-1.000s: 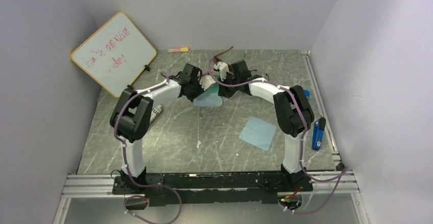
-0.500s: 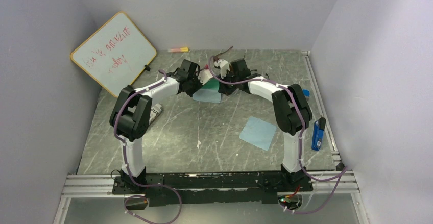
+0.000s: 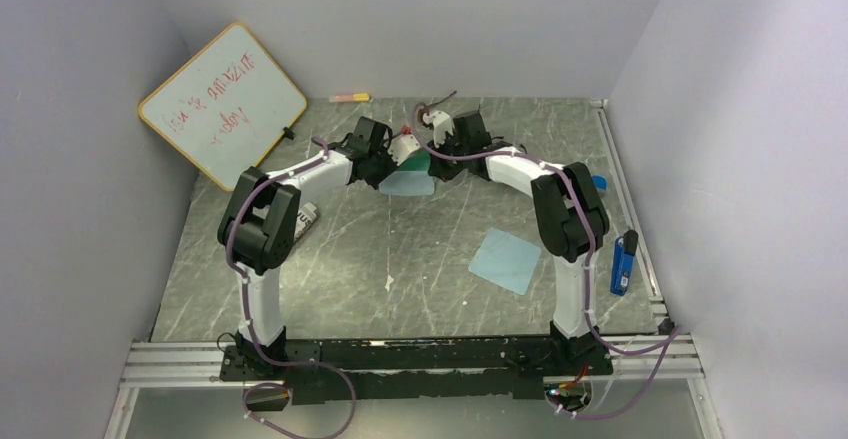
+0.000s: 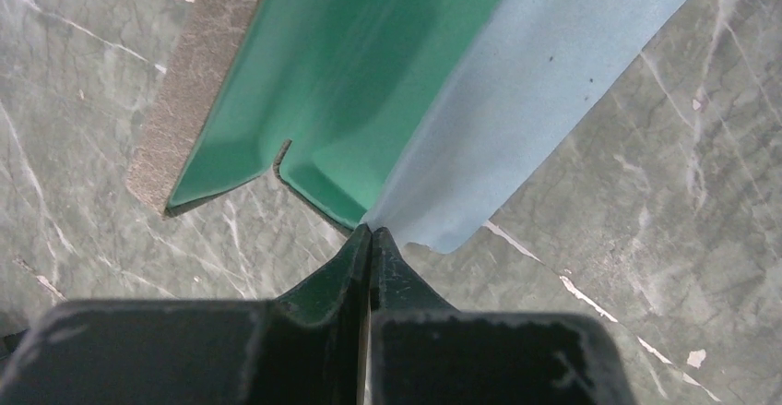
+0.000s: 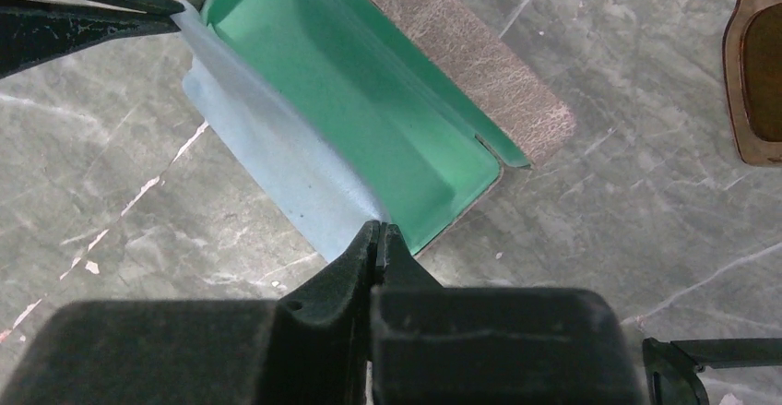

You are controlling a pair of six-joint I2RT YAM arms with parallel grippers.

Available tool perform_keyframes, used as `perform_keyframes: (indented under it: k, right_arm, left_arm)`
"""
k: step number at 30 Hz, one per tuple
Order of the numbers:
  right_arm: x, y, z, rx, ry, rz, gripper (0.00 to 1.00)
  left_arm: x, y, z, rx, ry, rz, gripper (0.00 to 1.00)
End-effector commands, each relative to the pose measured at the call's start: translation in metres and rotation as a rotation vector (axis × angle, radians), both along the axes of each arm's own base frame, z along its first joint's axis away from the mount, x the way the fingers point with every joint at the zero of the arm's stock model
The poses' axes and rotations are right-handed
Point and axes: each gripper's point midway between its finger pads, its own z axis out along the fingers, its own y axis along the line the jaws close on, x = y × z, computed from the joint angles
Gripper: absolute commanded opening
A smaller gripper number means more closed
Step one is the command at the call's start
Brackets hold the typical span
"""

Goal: Organize the sunglasses
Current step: Place the glasses cleaning cloth in the sunglasses case.

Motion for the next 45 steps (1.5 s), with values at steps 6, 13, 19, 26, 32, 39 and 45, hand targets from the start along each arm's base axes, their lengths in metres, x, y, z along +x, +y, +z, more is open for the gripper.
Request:
perform_keyframes:
  k: [6,13,19,26,32,39,45]
  right_arm:
    - [0.027,0.007,0.023,0.042,-0.072,-0.048,0.0]
    - [0.032,0.005,0.022,0.039,-0.081,-0.067,0.0]
    - [0.034,0.004,0.02,0.035,-0.078,-0.081,0.0]
    - [0.039,0.004,0.018,0.038,-0.083,-0.1,0.0]
    - [0.043,0.004,0.016,0.034,-0.087,-0.11,0.0]
    - [0.047,0.003,0.017,0.027,-0.107,-0.125,0.0]
    - [0.05,0.002,0.014,0.019,-0.111,-0.126,0.0]
  left_arm:
    - [0.024,-0.007,0.019,-0.059,-0.083,0.042,0.05]
    - [0.032,-0.002,0.021,-0.053,-0.109,0.07,0.05]
    - [0.036,0.001,0.019,-0.055,-0.113,0.084,0.05]
    - [0.041,0.002,0.019,-0.058,-0.117,0.097,0.05]
    - [0.042,0.0,0.018,-0.063,-0.114,0.097,0.05]
    - [0.044,0.001,0.016,-0.061,-0.116,0.102,0.05]
    - [0.045,0.001,0.012,-0.056,-0.113,0.106,0.05]
